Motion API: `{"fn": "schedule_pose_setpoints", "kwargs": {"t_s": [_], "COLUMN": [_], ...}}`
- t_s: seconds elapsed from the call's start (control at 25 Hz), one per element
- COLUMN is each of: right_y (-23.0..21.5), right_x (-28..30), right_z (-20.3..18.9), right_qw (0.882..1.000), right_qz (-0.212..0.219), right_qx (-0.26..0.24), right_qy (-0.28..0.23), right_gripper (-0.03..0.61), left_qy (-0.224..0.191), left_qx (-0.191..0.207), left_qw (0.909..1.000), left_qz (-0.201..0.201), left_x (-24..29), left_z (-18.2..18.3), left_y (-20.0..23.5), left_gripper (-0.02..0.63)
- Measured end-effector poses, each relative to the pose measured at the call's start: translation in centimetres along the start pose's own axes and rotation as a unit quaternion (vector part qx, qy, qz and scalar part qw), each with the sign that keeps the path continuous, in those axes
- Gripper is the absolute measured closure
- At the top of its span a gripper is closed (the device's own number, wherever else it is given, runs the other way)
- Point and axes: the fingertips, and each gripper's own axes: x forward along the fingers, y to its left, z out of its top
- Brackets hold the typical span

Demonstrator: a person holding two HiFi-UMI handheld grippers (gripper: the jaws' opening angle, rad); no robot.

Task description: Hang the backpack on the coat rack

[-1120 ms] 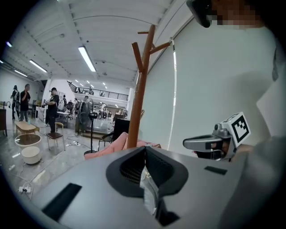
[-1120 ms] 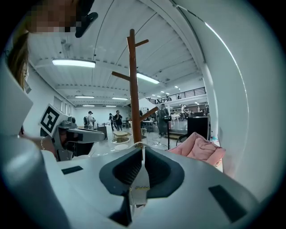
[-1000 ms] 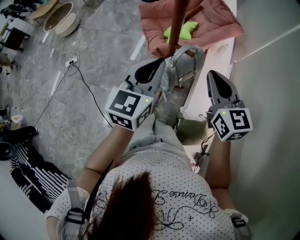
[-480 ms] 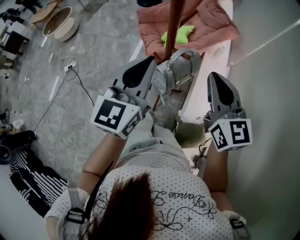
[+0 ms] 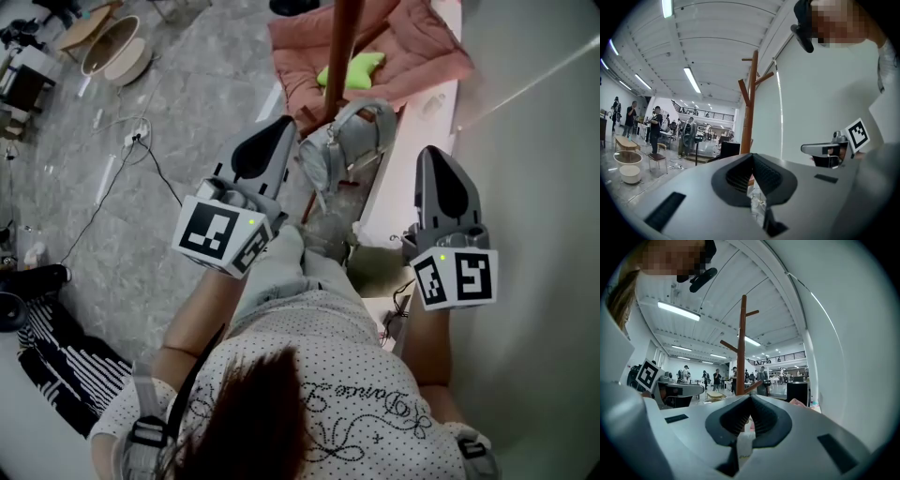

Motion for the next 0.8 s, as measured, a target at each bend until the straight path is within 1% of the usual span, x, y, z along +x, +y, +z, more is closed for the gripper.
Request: {"fn": "schedule_pose_setpoints", "kwargs": {"t_s": [0.24, 0.48, 0.8], "right_y": [-0.6, -1.0, -1.7], "right_x": [-0.1, -0.2, -0.4], "right_z": [-0.1, -0.6, -0.7], "right_qw": [1.000, 1.000, 1.000], "right_qz": [-0.008, -0.017, -0.027], "right_qx": [0.007, 0.009, 0.011], "right_qy": [-0.003, -0.003, -0.006], "right_gripper": [0.568, 0.568, 0.568], "left_qy": [0.002, 0.014, 0.020], "left_qx": [-0.012, -0.011, -0.006], "left_qw": [0.9999, 0.9998, 0.9998], "left_qz": [-0.004, -0.003, -0.006], "left_x": [0.1, 0.1, 0.4], "left_z": [-0.6, -1.6, -2.1], "left_y": [0.0, -0.1, -0.4], "left_gripper": [0.611, 0.611, 0.611]}}
